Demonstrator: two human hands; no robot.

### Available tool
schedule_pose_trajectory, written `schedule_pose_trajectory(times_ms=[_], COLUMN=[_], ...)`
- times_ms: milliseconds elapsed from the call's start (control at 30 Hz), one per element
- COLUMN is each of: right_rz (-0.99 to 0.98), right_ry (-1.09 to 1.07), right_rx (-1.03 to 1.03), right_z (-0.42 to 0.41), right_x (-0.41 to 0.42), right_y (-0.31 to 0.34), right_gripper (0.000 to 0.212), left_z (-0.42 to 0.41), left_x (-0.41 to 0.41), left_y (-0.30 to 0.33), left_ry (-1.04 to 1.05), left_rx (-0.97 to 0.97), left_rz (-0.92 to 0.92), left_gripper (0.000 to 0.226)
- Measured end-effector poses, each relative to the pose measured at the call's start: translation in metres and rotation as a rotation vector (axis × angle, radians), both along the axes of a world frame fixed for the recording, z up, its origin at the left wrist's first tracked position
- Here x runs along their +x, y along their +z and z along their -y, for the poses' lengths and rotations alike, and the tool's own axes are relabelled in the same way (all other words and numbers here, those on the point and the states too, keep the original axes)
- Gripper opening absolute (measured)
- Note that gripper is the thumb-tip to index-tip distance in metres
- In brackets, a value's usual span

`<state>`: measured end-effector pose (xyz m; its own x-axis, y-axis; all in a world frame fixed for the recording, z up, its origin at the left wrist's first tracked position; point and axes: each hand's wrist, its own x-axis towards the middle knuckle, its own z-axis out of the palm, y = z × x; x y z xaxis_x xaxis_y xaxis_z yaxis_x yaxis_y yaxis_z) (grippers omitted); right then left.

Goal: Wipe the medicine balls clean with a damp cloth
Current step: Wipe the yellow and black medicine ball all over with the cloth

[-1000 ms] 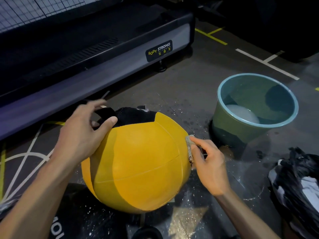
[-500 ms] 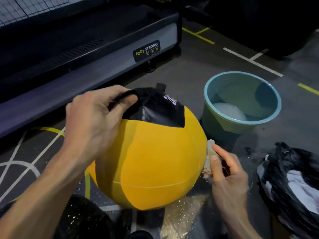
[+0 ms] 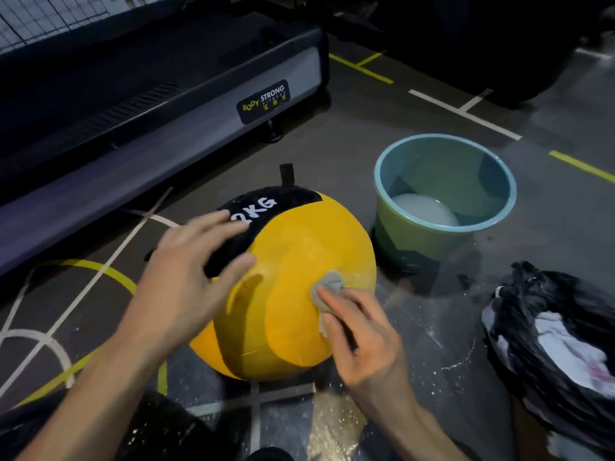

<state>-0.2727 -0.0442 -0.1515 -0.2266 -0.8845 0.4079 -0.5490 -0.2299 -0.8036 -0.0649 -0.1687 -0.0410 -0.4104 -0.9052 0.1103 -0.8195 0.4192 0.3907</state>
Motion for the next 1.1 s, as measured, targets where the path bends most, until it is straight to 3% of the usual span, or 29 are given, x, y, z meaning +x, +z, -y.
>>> schedule_pose_trajectory(times_ms=[67,267,333,433,500,633,700,867,1033,1100], right_rz=[-0.109,-0.380,-0.309,-0.073,0.017,-0.168,-0.273,0.033,-0.263,-0.293], right_ry=[0.065,0.203,0.148,-0.203,-0.255,0.215,0.278,-0.241,0.256,0.275], right_rx=[-0.008,-0.082,-0.046,0.061,0.088,-0.019,-0.055,0.040,-0.108,-0.122], right_z=[-0.001,0.005,0.022,0.050,0.050,0.019,0.026,0.049,0.017,0.025], right_x=[0.013,0.023,0.003,-0.038,-0.039,0.015,0.006,-0.030,0.022,0.010], right_y=[0.005,0.011,-0.001,-0.013,-0.009,0.001,-0.003,-0.009,-0.016,-0.018], right_gripper=[0.035,0.032,0.029,0.027,0.028,0.026,0.022,0.027,0.032,0.031], left_z=[-0.007,-0.009,-0.009,-0.012,-0.012,-0.009,-0.010,-0.012,-0.007,-0.007], left_x=[-0.002,0.011,0.015,0.017,0.016,0.017,0.019,0.016,0.031,0.041], left_y=[-0.016,-0.035,-0.036,-0.038,-0.038,-0.040,-0.041,-0.038,-0.030,-0.028], left_ry=[-0.063,-0.015,-0.002,0.005,0.004,0.000,-0.003,0.029,0.052,0.073], left_rx=[0.050,0.060,0.086,0.109,0.115,0.101,0.118,0.150,0.215,0.245], left_rz=[0.122,0.076,0.082,0.076,0.063,0.036,0.020,-0.007,0.001,-0.001], left_gripper=[0.062,0.063,0.061,0.056,0.058,0.054,0.052,0.050,0.053,0.050])
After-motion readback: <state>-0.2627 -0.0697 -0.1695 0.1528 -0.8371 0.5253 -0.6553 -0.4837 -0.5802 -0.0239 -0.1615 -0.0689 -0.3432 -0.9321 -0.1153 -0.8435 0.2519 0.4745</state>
